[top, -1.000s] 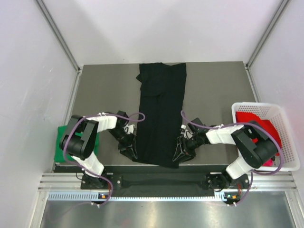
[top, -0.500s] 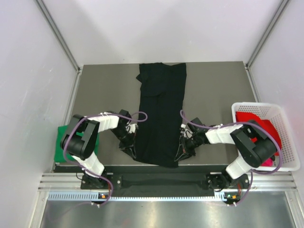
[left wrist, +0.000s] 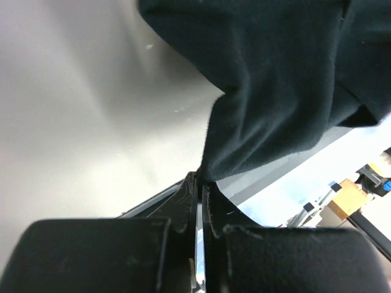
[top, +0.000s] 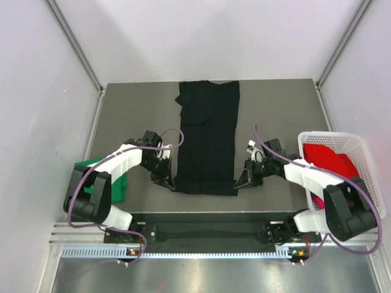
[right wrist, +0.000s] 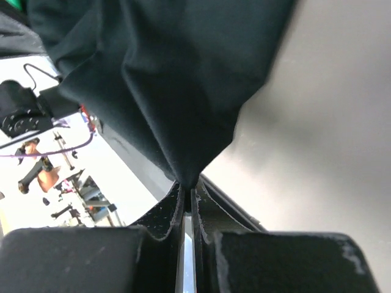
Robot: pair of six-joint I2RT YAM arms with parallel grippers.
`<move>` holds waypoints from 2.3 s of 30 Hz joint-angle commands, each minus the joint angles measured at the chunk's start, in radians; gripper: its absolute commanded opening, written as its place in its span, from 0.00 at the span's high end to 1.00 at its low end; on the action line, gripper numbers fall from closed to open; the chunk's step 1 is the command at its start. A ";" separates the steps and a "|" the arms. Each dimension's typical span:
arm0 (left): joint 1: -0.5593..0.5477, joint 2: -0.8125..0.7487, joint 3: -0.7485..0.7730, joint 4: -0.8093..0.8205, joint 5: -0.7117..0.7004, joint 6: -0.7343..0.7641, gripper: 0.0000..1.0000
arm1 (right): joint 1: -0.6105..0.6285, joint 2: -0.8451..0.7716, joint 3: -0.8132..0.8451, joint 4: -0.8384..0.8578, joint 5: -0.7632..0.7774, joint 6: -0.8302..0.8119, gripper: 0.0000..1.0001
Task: Fold and stack the t-shirts
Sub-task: Fold the tshirt
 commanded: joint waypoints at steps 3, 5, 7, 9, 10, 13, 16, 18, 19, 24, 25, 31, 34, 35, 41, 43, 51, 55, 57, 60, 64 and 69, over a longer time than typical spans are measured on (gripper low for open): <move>0.006 -0.066 0.029 -0.008 0.054 0.030 1.00 | -0.040 -0.099 -0.010 -0.024 -0.012 -0.033 1.00; 0.004 -0.087 0.064 -0.001 0.067 0.039 1.00 | -0.068 -0.108 0.031 -0.034 -0.016 -0.069 1.00; 0.006 -0.084 0.111 0.004 0.074 0.053 1.00 | -0.091 -0.109 0.071 -0.045 -0.019 -0.105 1.00; 0.006 -0.071 0.157 0.002 0.064 0.073 1.00 | -0.098 -0.103 0.101 -0.050 -0.023 -0.133 1.00; 0.006 -0.062 0.211 0.002 0.059 0.097 1.00 | -0.103 -0.102 0.116 -0.050 -0.025 -0.167 1.00; 0.003 0.006 0.321 0.010 0.054 0.137 1.00 | -0.105 -0.070 0.227 -0.063 -0.016 -0.268 1.00; 0.003 0.079 0.429 0.005 0.045 0.163 1.00 | -0.106 -0.008 0.311 -0.070 -0.023 -0.346 1.00; 0.003 0.104 0.466 0.016 0.009 0.166 1.00 | -0.111 0.041 0.386 -0.065 -0.016 -0.366 1.00; 0.003 0.126 0.490 0.047 0.004 0.169 1.00 | -0.112 0.056 0.435 -0.062 -0.019 -0.386 1.00; 0.006 0.193 0.540 0.145 -0.071 0.148 1.00 | -0.141 0.203 0.571 -0.062 -0.011 -0.422 1.00; 0.007 0.221 0.552 0.162 -0.085 0.154 1.00 | -0.155 0.228 0.620 -0.064 -0.011 -0.429 1.00; 0.010 0.352 0.665 0.268 -0.179 0.179 1.00 | -0.187 0.432 0.832 -0.097 -0.005 -0.500 1.00; 0.012 0.429 0.751 0.280 -0.205 0.203 1.00 | -0.193 0.507 0.893 -0.097 -0.006 -0.501 1.00; 0.013 0.446 0.771 0.279 -0.211 0.206 1.00 | -0.192 0.536 0.909 -0.096 -0.003 -0.503 1.00; 0.026 0.544 0.875 0.283 -0.242 0.211 1.00 | -0.195 0.634 0.990 -0.117 0.000 -0.508 1.00; 0.029 0.564 0.885 0.289 -0.251 0.212 1.00 | -0.195 0.651 1.004 -0.114 0.000 -0.507 1.00; 0.040 0.630 0.914 0.367 -0.268 0.200 1.00 | -0.195 0.751 1.067 -0.090 0.010 -0.504 1.00; 0.043 0.682 0.963 0.377 -0.275 0.199 1.00 | -0.193 0.805 1.121 -0.087 0.020 -0.508 1.00; 0.044 0.701 0.995 0.377 -0.288 0.188 1.00 | -0.192 0.828 1.150 -0.087 0.023 -0.508 1.00; 0.047 0.724 1.024 0.392 -0.295 0.159 0.92 | -0.186 0.868 1.205 -0.093 0.032 -0.506 0.92; 0.049 0.651 1.021 0.372 -0.370 0.145 0.64 | -0.198 0.833 1.221 -0.106 0.009 -0.543 0.61; 0.084 0.444 0.900 0.337 -0.383 0.122 0.42 | -0.267 0.679 1.138 -0.140 -0.077 -0.521 0.51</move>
